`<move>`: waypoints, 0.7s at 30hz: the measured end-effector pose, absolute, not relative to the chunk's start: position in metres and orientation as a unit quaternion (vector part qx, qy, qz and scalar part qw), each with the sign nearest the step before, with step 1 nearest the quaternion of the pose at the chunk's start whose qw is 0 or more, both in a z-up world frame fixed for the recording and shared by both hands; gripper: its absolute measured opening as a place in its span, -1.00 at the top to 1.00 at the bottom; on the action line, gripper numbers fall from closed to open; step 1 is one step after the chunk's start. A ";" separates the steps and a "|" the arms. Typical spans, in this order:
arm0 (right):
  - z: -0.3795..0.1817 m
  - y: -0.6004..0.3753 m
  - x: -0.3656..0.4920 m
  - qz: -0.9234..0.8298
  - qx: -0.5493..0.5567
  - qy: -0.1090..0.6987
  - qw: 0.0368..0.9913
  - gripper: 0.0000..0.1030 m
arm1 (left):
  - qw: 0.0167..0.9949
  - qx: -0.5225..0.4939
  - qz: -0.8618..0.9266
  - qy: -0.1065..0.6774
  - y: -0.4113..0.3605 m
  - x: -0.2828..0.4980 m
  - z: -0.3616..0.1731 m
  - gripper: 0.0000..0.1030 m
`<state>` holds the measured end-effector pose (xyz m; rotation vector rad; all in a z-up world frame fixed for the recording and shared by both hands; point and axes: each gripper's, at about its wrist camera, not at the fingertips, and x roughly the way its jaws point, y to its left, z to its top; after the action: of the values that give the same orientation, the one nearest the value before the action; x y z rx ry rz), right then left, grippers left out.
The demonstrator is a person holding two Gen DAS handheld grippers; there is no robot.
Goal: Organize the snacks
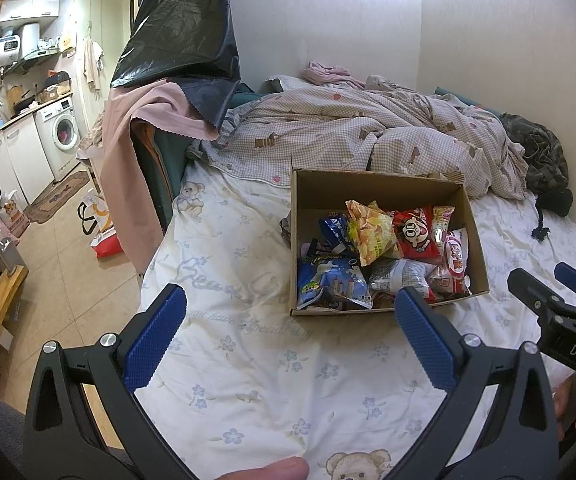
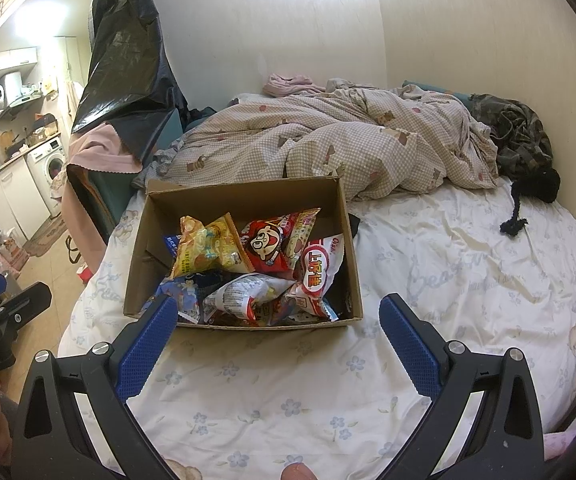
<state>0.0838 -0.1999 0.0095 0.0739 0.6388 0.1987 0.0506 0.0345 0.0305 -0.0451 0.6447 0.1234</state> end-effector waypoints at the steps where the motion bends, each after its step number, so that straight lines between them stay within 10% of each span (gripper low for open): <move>1: 0.009 -0.200 0.084 0.097 0.036 0.313 0.944 -1.00 | 0.946 -0.022 0.061 0.317 0.034 0.051 0.030 -1.00; 21: 0.009 -0.200 0.083 0.097 0.036 0.313 0.944 -1.00 | 0.945 -0.022 0.062 0.321 0.035 0.049 0.027 -1.00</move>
<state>0.0830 -0.1998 0.0093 0.0728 0.6375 0.1983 0.0489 0.0347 0.0270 -0.0454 0.6538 0.1258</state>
